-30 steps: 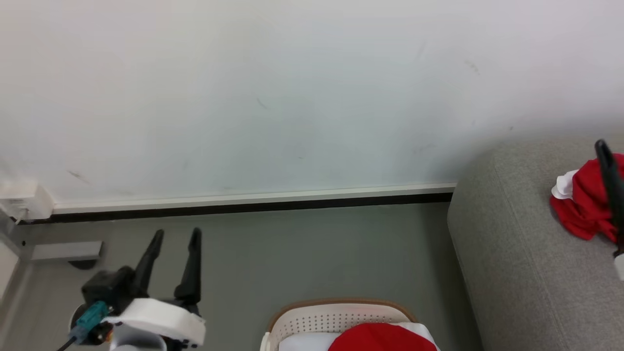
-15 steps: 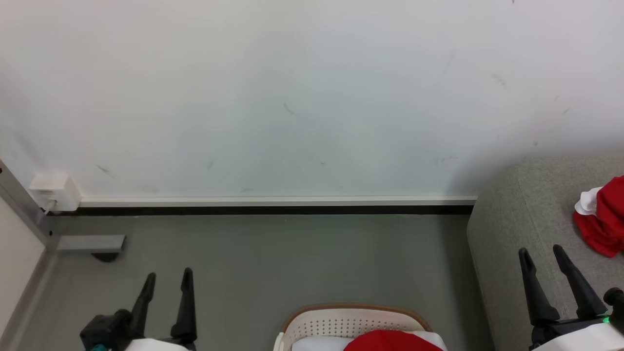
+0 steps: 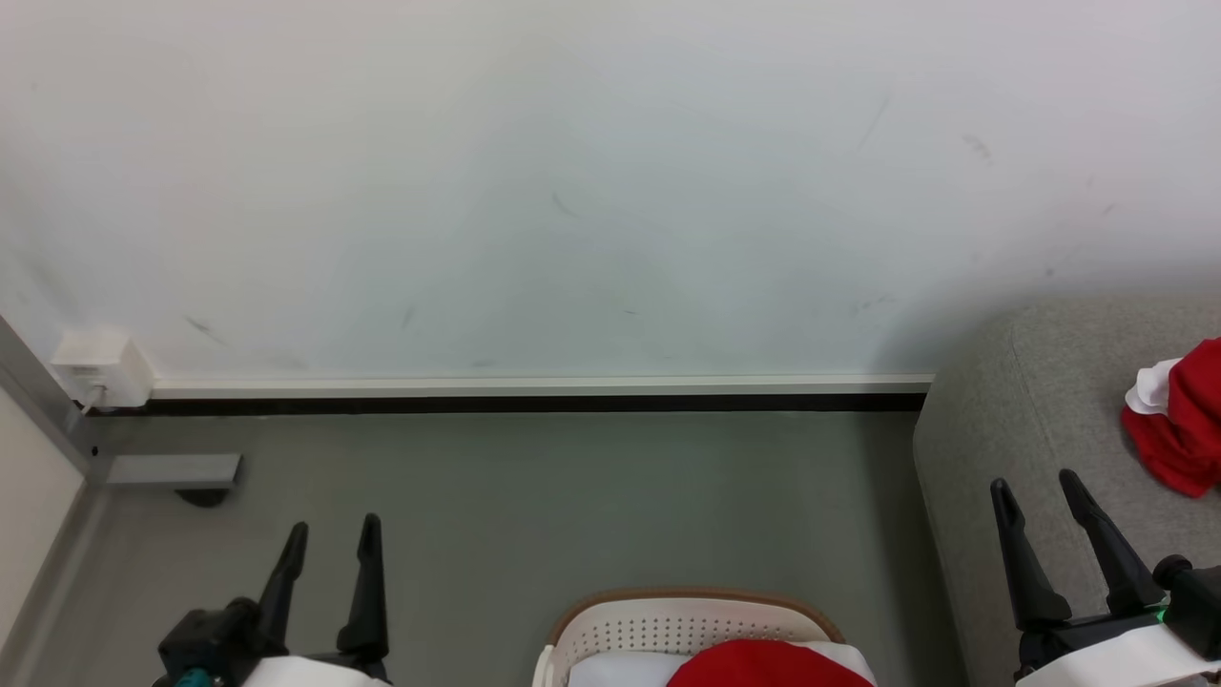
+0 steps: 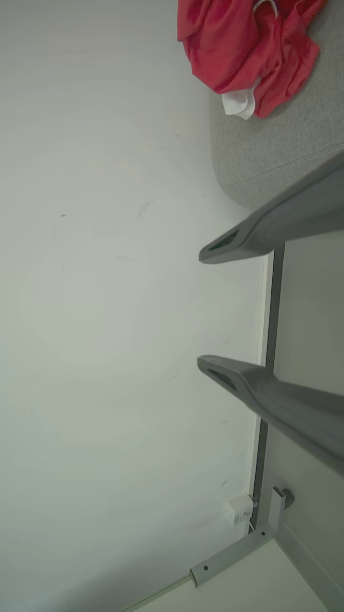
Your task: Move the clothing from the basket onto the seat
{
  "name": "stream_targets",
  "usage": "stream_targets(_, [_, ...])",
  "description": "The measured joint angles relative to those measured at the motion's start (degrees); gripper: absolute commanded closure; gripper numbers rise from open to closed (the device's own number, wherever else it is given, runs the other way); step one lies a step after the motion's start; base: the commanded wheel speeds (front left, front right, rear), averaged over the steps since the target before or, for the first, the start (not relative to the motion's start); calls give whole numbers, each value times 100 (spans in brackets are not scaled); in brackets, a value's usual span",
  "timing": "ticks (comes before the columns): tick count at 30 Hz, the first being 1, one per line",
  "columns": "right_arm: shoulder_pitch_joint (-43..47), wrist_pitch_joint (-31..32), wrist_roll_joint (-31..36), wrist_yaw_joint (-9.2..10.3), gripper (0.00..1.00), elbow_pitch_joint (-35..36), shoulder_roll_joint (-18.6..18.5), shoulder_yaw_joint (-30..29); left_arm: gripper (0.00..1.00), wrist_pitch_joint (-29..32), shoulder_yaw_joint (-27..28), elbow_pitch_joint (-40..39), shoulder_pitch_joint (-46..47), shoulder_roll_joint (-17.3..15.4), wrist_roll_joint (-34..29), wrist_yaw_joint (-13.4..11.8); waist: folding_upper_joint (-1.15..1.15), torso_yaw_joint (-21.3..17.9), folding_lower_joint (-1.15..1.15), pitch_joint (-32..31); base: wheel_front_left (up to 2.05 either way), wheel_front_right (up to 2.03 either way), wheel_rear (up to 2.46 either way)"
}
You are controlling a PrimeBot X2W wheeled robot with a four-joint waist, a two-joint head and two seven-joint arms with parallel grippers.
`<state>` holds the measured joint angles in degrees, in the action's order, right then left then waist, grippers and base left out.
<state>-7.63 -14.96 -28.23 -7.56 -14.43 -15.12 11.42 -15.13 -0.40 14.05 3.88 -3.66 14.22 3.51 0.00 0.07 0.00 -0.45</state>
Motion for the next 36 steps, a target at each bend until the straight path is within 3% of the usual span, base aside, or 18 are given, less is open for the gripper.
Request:
stream_targets(9, [-180,0,41,1,0,102,-148,138,0,0,-32,156,90,59,-63,127,0,-159,0,114,0,0,0])
stream_targets(18, [-831,-1,98,1,0,404,-292,-109,0,10,-934,821,956,88,-90,287,0,-550,1,814,0,0,0])
stream_targets(36, [-2253,0,124,1,0,1348,500,-784,0,893,-2160,2802,2952,-114,-213,389,0,-1367,2,3076,0,0,0])
